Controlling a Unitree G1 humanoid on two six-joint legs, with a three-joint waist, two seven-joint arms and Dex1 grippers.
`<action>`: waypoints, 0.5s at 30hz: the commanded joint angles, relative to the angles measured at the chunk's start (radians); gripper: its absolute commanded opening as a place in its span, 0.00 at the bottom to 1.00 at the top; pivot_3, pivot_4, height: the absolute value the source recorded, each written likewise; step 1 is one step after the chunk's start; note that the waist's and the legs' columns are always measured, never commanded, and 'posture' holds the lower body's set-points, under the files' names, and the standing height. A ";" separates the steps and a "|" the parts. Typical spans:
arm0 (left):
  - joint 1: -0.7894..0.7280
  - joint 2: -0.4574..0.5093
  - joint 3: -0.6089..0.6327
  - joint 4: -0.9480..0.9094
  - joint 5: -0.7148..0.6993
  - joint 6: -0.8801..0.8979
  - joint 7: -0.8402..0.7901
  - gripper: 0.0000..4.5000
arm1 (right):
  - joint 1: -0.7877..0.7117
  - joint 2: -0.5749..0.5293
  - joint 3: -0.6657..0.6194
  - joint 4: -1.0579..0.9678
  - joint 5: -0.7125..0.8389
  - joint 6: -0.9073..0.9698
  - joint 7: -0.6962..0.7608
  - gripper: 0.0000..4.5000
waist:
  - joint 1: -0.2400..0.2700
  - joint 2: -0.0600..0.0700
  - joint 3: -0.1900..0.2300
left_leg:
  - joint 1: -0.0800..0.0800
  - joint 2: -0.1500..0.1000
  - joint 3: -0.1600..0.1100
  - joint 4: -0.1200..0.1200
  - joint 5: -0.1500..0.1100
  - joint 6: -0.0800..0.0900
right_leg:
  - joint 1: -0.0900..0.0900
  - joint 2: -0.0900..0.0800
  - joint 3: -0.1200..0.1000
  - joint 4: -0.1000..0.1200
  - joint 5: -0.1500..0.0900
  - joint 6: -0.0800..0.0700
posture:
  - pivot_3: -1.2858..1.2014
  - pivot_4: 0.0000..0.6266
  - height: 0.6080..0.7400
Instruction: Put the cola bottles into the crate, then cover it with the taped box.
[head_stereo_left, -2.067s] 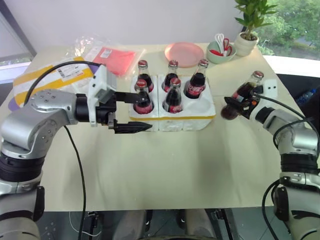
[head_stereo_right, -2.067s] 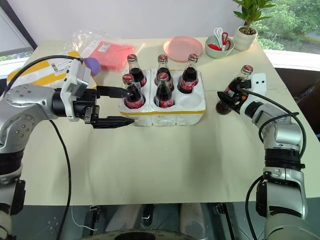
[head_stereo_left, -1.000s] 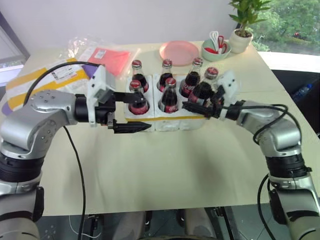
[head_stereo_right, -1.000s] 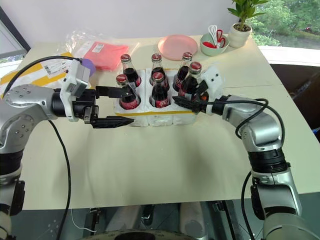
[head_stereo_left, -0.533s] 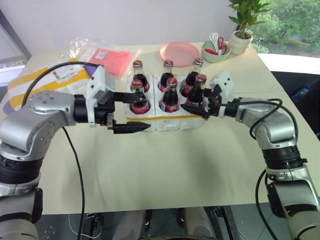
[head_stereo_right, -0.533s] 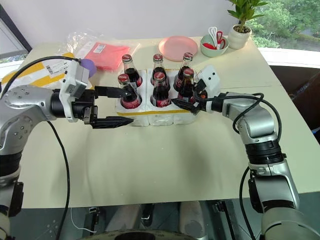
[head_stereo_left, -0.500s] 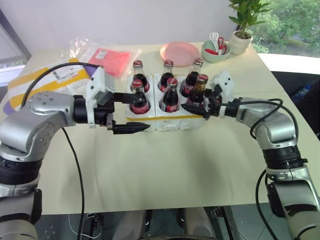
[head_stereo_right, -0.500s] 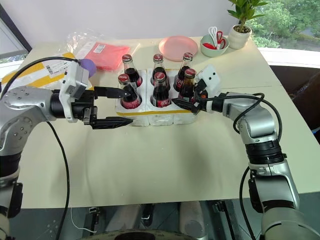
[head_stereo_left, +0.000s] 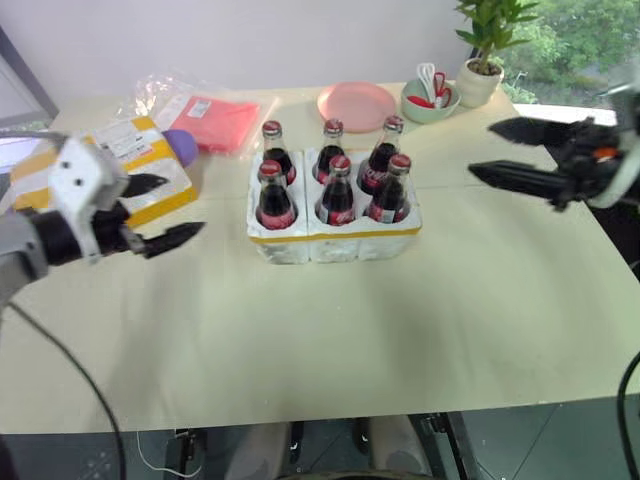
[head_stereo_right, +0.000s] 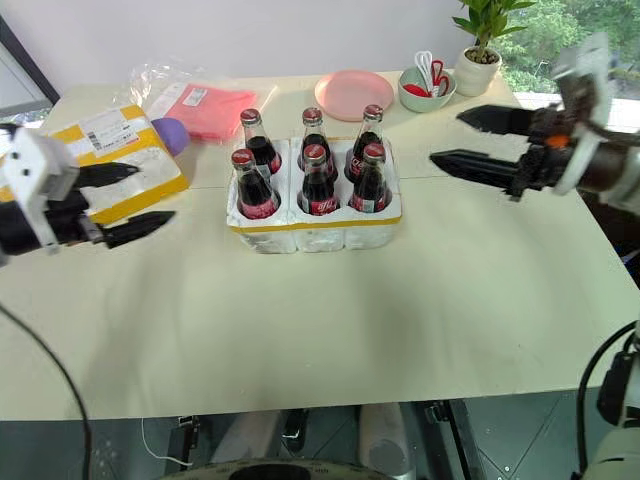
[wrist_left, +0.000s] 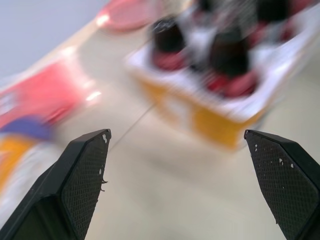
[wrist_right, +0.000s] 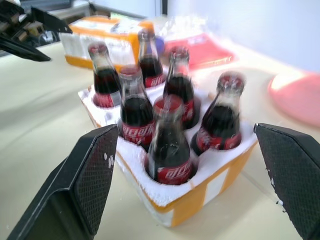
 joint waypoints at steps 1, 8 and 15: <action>0.184 0.064 0.085 0.215 0.316 -0.255 0.077 1.00 | 0.007 -0.009 -0.050 -0.031 0.052 -0.010 0.018 0.98 | 0.001 0.000 0.000 | 0.000 0.000 0.002 -0.002 0.000 0.000 | -0.001 -0.002 0.000 0.000 0.000 0.000 | 0.52 0.24 1.00; 0.012 0.066 -0.120 0.780 0.548 -0.621 0.361 1.00 | 0.018 0.011 -0.019 -0.031 0.060 -0.036 0.015 0.98 | 0.039 -0.001 -0.001 | -0.001 0.000 0.003 -0.003 -0.001 -0.003 | -0.004 -0.003 -0.001 0.000 0.000 -0.001 | 0.52 0.24 1.00; -0.418 0.039 -0.454 1.355 0.802 -0.916 0.625 1.00 | -0.012 -0.019 -0.022 -0.016 0.074 -0.019 0.013 0.98 | 0.047 -0.004 -0.002 | -0.001 -0.001 0.003 -0.003 0.000 -0.001 | -0.005 -0.003 -0.001 0.002 0.002 0.003 | 0.52 0.24 1.00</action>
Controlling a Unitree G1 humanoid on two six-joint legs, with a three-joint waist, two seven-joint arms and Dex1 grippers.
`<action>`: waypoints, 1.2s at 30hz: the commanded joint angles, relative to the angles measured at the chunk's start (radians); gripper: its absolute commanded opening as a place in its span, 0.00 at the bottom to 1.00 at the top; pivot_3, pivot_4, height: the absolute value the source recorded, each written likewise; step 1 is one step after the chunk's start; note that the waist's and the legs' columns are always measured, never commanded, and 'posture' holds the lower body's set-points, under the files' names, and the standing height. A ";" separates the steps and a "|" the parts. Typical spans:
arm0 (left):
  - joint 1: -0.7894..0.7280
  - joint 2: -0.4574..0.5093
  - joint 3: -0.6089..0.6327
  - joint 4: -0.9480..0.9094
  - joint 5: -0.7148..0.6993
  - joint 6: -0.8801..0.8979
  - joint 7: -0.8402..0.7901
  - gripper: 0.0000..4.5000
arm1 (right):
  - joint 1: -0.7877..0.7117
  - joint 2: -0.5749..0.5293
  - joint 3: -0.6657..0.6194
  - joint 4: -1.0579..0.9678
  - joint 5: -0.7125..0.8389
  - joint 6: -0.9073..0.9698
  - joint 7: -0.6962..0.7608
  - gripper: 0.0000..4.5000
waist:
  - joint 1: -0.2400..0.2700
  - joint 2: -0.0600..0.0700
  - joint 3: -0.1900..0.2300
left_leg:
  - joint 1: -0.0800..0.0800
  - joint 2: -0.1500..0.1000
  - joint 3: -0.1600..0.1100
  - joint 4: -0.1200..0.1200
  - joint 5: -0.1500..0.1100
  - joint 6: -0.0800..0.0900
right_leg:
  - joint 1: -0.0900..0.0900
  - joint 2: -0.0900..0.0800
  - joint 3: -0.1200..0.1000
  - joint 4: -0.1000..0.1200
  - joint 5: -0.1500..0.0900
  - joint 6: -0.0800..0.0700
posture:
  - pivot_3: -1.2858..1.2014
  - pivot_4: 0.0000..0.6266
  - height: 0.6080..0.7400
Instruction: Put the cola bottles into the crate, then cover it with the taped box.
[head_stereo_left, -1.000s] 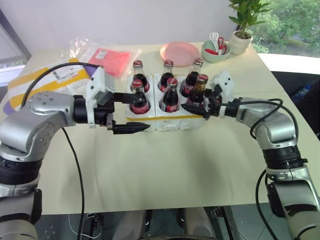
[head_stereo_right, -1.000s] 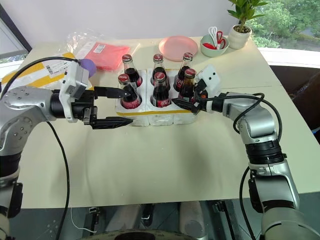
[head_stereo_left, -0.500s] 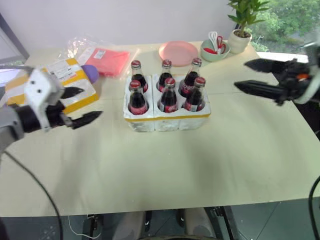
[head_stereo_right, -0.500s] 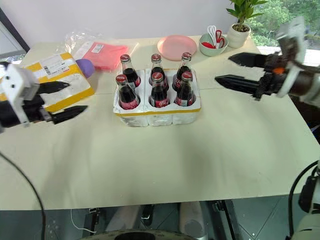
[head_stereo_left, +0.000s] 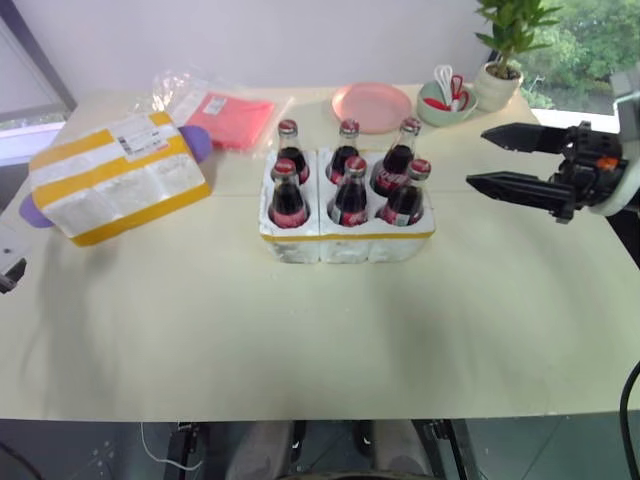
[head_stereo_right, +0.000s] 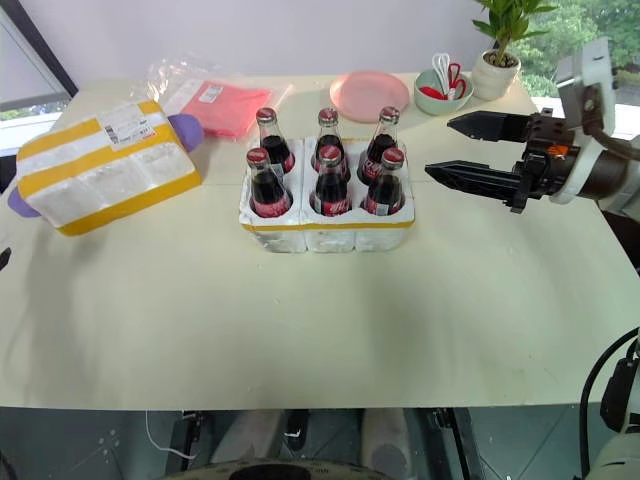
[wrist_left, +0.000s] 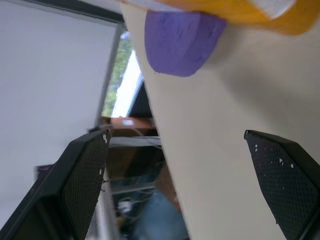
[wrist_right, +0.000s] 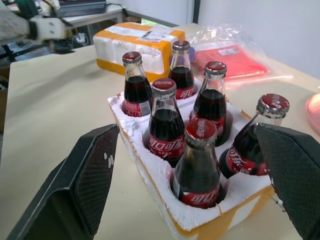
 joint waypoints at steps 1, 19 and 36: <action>-0.135 -0.008 -0.115 0.190 0.109 -0.106 0.114 1.00 | -0.025 -0.035 -0.048 -0.009 0.035 0.013 -0.003 0.98 | 0.001 0.000 0.000 | 0.000 0.000 0.001 0.000 0.000 0.000 | -0.001 0.000 0.000 0.000 0.000 0.000 | 0.52 0.24 1.00; -0.445 -0.152 -0.299 0.459 0.181 -0.094 0.240 1.00 | 0.055 -0.139 -0.177 -0.055 0.085 0.086 -0.042 0.98 | 0.000 -0.001 -0.001 | 0.000 0.000 0.005 0.003 0.000 0.002 | -0.001 -0.001 0.000 0.003 0.001 0.001 | 0.52 0.24 1.00; -0.447 -0.174 -0.313 0.470 0.172 -0.068 0.248 0.37 | 0.079 -0.133 -0.191 -0.079 0.104 0.093 -0.115 1.00 | -0.002 -0.002 -0.001 | 0.000 0.000 0.005 0.003 0.000 0.002 | -0.001 -0.001 0.000 0.003 0.001 0.002 | 0.52 0.24 1.00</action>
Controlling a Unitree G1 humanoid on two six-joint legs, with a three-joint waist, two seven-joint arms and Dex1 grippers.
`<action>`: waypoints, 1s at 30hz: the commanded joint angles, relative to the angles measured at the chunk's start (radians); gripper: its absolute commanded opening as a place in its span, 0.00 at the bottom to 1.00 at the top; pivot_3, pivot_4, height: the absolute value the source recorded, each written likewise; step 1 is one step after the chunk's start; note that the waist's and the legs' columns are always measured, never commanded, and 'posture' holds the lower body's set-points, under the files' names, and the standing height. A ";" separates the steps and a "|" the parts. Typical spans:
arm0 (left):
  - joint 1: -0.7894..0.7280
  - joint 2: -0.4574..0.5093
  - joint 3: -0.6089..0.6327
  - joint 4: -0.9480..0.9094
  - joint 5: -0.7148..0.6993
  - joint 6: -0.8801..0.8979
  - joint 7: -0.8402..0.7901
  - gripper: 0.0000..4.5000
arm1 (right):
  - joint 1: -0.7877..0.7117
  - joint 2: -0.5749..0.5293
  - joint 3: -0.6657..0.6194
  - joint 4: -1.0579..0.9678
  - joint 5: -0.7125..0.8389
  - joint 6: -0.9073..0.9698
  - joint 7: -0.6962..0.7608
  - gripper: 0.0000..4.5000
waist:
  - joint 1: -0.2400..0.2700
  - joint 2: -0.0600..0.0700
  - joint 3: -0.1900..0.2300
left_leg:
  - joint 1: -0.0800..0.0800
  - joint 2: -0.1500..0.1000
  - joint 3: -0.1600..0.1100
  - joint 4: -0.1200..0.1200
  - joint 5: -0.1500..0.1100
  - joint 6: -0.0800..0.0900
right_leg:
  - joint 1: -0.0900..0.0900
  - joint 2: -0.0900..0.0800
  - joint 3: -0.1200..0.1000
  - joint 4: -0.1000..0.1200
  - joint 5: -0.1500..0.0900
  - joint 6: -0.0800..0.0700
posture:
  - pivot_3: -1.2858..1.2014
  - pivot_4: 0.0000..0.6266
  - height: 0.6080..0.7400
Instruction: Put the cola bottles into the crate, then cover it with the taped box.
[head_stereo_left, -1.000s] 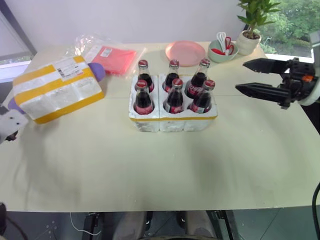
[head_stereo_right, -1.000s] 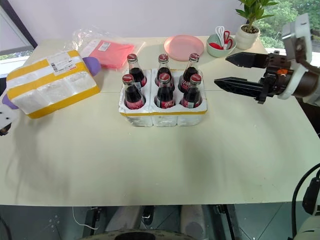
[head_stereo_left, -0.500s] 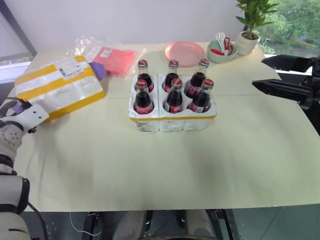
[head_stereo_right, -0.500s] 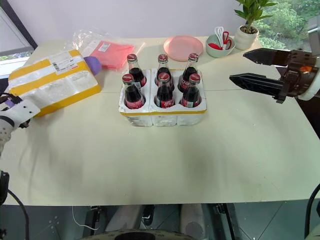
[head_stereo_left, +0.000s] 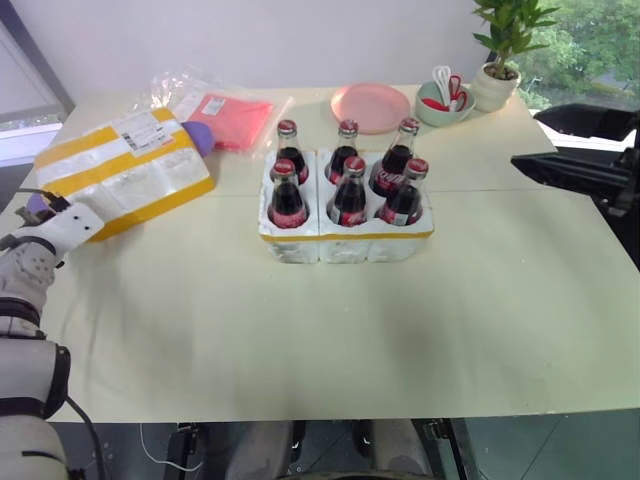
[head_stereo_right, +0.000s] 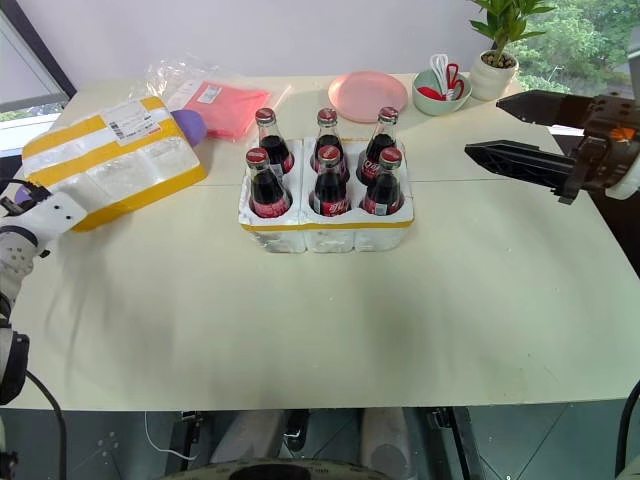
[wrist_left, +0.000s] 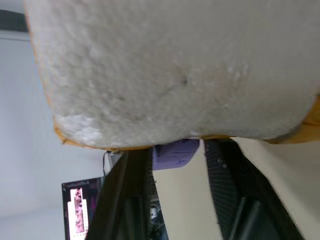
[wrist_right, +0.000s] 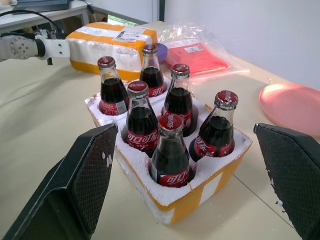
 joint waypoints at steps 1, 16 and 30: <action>0.019 0.020 0.000 -0.007 -0.009 -0.013 0.004 0.37 | 0.003 -0.003 -0.032 -0.029 0.010 -0.017 -0.017 1.00 | 0.000 0.000 0.000 | 0.000 0.000 0.000 0.000 0.000 0.000 | 0.000 0.000 0.000 0.000 0.000 0.000 | 0.52 0.24 1.00; 0.033 0.052 0.010 -0.034 -0.027 -0.052 0.002 0.10 | -0.006 0.042 0.007 -0.019 0.012 -0.039 -0.042 1.00 | -0.001 0.000 0.000 | 0.000 0.000 0.000 0.000 0.000 0.000 | 0.000 0.000 0.000 0.001 0.000 0.000 | 0.52 0.24 1.00; 0.306 0.169 0.205 -0.465 -0.248 -0.142 -0.148 0.10 | -0.021 0.085 0.070 0.023 -0.008 -0.091 -0.034 1.00 | -0.020 -0.001 -0.001 | 0.000 0.001 0.000 0.000 0.000 0.000 | -0.001 -0.001 0.001 0.001 0.000 0.000 | 0.52 0.24 1.00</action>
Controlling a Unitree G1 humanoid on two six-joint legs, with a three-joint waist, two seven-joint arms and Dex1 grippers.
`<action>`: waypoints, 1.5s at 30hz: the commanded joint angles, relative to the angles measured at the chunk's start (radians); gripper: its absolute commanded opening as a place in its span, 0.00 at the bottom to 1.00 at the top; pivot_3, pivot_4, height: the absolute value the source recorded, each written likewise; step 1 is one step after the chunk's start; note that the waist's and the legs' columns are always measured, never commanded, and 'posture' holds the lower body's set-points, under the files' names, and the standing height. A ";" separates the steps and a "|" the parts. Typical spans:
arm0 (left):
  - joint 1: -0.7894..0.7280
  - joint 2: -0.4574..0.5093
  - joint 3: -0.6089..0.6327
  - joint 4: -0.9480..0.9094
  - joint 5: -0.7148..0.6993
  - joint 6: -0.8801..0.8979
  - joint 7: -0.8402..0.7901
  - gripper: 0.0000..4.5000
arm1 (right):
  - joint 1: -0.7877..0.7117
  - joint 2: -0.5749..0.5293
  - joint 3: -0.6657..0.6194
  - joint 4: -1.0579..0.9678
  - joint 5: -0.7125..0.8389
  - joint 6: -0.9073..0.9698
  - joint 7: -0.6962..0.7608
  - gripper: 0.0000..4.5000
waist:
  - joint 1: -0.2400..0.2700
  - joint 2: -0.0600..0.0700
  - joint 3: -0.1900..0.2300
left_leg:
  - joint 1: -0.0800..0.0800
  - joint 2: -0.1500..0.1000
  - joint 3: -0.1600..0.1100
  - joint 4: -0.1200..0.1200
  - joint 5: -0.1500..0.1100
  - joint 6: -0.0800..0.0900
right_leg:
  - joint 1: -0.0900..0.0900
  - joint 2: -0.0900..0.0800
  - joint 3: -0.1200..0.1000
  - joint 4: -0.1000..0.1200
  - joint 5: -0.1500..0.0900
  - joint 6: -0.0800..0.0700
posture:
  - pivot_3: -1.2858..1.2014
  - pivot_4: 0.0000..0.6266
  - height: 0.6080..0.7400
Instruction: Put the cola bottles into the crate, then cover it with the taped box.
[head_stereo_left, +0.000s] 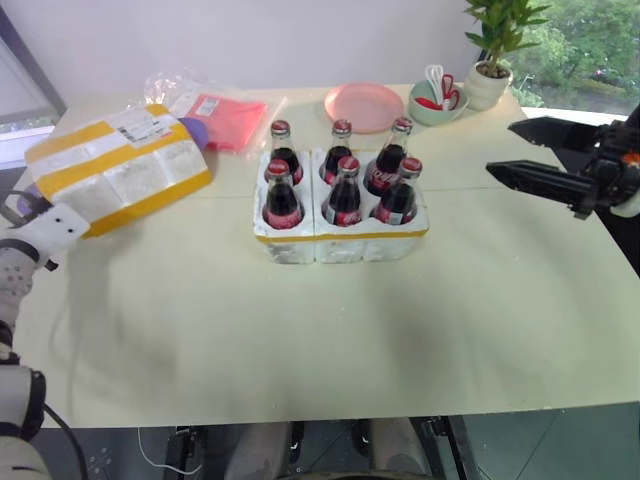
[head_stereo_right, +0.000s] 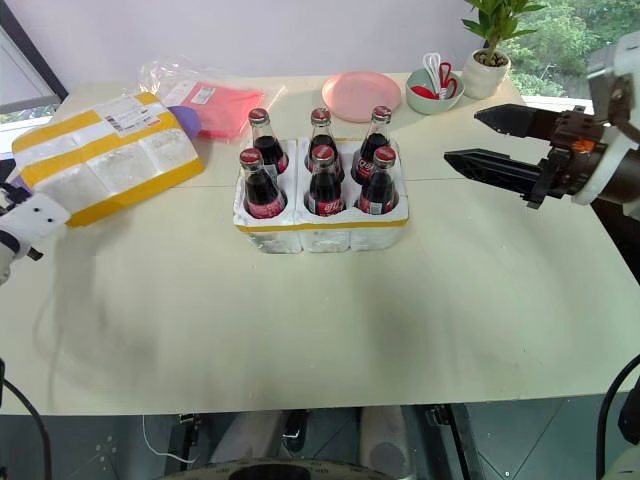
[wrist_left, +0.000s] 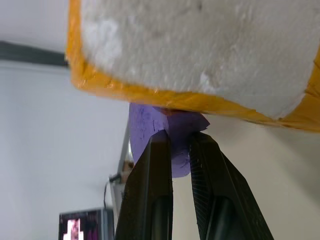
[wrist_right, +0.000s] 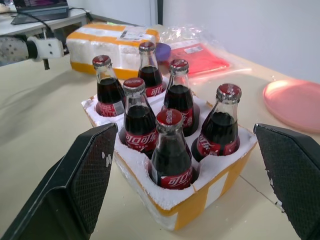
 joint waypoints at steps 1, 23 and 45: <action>0.173 0.064 0.134 -0.330 -0.119 0.043 -0.079 0.10 | -0.020 0.003 -0.007 0.010 -0.007 -0.033 0.012 1.00 | -0.003 0.000 0.000 | 0.000 0.000 0.000 0.000 0.000 0.000 | 0.000 0.000 0.000 0.000 0.000 0.000 | 0.52 0.24 1.00; 0.724 -0.141 0.327 -1.172 0.117 0.626 -0.083 0.10 | 0.063 -0.044 -0.003 -0.045 -0.002 -0.052 0.134 1.00 | 0.003 0.000 0.000 | 0.001 0.001 0.001 -0.001 -0.001 0.001 | 0.001 0.000 0.000 -0.003 0.000 -0.001 | 0.52 0.24 1.00; 0.491 -0.159 0.179 -0.848 0.186 0.528 -0.015 0.99 | 0.138 -0.076 -0.092 -0.148 0.076 0.009 0.123 1.00 | 0.007 0.000 -0.001 | 0.001 0.002 0.001 0.000 -0.001 0.001 | 0.002 0.000 0.000 -0.003 0.000 -0.001 | 0.52 0.24 1.00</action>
